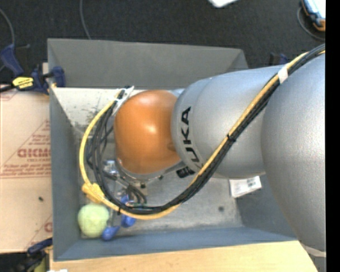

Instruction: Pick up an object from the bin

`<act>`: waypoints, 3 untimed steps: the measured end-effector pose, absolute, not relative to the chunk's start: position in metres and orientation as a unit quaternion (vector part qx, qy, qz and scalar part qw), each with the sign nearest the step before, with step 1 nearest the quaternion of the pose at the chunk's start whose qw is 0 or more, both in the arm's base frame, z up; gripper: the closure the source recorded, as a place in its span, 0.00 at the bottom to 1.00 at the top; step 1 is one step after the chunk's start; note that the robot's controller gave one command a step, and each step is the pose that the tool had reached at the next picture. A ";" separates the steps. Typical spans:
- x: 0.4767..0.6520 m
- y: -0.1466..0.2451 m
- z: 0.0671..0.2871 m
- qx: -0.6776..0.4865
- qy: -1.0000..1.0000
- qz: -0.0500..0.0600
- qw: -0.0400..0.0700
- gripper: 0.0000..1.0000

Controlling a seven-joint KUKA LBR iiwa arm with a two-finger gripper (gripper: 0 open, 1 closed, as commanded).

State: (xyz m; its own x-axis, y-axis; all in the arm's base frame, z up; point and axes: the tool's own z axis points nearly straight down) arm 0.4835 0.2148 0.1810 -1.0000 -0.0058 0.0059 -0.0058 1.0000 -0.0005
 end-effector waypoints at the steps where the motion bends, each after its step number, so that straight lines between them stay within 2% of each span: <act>1: 0.485 0.213 0.186 0.000 -1.000 -0.001 -0.001 0.00; 2: 0.507 0.140 0.136 0.224 -0.975 0.001 0.004 0.00; 3: 0.503 0.132 0.116 0.200 -0.980 -0.001 -0.002 0.00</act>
Offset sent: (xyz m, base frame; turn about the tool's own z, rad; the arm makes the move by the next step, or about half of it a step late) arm 0.0225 -0.0703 -0.0433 -0.4511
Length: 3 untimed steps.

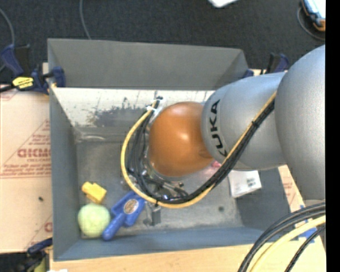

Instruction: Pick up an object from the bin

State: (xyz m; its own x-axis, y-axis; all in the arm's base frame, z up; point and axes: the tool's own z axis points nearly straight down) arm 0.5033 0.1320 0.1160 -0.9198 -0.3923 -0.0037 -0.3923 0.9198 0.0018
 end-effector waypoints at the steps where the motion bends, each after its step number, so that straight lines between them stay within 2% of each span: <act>1: 0.533 0.145 0.105 -0.344 0.939 0.000 -0.002 0.00; 2: 0.522 0.150 0.070 -0.322 0.947 0.002 0.002 0.00; 3: 0.527 0.140 0.072 -0.439 0.898 0.000 0.006 1.00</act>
Offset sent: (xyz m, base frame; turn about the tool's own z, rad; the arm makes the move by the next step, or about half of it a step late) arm 0.0188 0.0183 -0.0460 -0.2522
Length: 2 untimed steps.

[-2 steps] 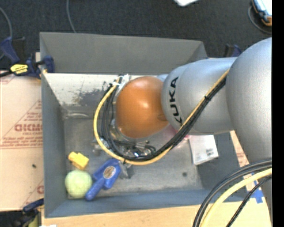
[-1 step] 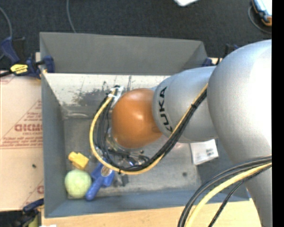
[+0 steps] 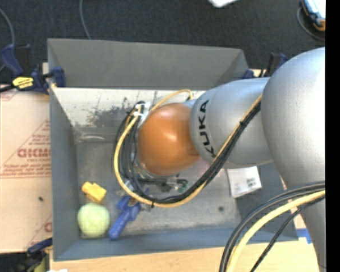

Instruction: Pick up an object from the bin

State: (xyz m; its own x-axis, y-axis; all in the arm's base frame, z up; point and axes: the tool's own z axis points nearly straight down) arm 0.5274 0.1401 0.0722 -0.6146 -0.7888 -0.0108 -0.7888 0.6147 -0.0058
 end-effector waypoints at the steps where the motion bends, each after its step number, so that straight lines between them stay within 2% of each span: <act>1: 0.527 0.140 0.072 -0.439 0.899 0.000 0.006 1.00; 2: 0.526 0.140 0.075 -0.438 0.899 0.000 0.004 1.00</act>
Offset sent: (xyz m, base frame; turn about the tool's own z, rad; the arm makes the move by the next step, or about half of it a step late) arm 0.0000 0.0000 0.0793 0.0000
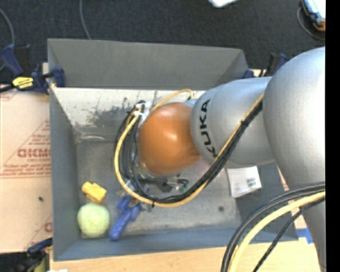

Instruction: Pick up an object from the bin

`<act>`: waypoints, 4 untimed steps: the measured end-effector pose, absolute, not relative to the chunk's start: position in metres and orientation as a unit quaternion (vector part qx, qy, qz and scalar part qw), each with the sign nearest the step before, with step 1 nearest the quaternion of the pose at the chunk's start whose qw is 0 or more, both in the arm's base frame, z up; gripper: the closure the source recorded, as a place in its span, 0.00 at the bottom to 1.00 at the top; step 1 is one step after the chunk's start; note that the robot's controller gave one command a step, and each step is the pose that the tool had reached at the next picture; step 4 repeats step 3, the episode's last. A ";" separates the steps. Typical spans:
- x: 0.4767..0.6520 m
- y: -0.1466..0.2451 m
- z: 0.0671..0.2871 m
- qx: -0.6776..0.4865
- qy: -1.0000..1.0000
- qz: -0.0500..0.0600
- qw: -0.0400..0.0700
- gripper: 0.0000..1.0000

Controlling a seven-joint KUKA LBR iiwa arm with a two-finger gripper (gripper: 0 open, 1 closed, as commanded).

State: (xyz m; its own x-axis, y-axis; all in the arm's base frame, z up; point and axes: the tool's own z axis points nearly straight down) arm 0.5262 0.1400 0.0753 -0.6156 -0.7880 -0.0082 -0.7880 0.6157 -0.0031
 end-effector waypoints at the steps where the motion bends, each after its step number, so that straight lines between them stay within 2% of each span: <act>1: 0.523 0.139 0.095 -0.439 0.898 0.001 -0.002 1.00; 3: 0.525 0.139 0.140 -0.438 0.899 0.001 0.002 1.00; 4: 0.525 0.139 0.140 -0.438 0.899 0.001 0.002 1.00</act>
Offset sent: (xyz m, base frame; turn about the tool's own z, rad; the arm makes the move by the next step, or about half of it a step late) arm -0.0002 0.0000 0.0966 0.0000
